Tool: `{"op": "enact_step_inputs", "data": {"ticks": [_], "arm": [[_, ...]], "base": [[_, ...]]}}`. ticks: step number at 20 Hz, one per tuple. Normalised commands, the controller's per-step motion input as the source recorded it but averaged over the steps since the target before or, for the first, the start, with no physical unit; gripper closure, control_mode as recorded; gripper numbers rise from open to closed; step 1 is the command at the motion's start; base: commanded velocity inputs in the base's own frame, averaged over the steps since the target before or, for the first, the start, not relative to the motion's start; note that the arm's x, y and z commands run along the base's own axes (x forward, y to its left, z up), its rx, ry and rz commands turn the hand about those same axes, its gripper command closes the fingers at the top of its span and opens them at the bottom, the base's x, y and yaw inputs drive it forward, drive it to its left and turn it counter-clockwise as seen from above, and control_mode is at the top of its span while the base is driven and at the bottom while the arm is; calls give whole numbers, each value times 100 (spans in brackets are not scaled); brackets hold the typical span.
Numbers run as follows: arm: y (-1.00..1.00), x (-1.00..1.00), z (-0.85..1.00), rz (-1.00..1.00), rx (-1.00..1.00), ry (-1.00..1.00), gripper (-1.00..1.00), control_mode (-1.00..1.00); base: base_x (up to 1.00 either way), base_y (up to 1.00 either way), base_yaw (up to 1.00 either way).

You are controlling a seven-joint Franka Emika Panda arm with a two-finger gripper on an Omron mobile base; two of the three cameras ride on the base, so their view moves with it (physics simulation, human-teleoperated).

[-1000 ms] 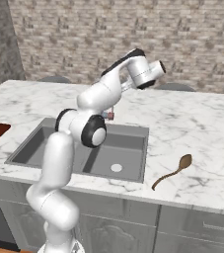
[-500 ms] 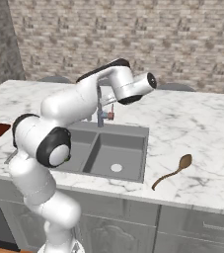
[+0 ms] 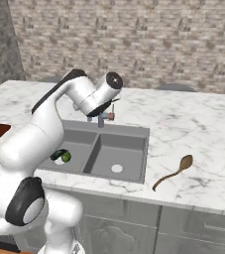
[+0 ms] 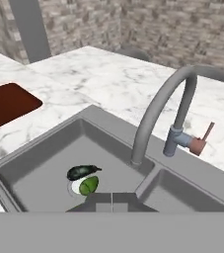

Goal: Pick up all produce items and place them in the sink. Turn on the sink faucet to wash them. Then turn the sink off and put them in the tray.

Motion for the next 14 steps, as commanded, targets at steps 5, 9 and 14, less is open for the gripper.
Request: {"op": "enact_step_inputs", "data": {"ticks": [5, 9, 14], "arm": [[71, -68, 4, -22, -5, 17, 100, -100], [63, -57, -5, -20, -1, 18, 100, -100], [23, -46, -26, 0, 0, 10, 100, -100]], "base": [[0, 0, 0], [0, 0, 0], [0, 0, 0]]}}
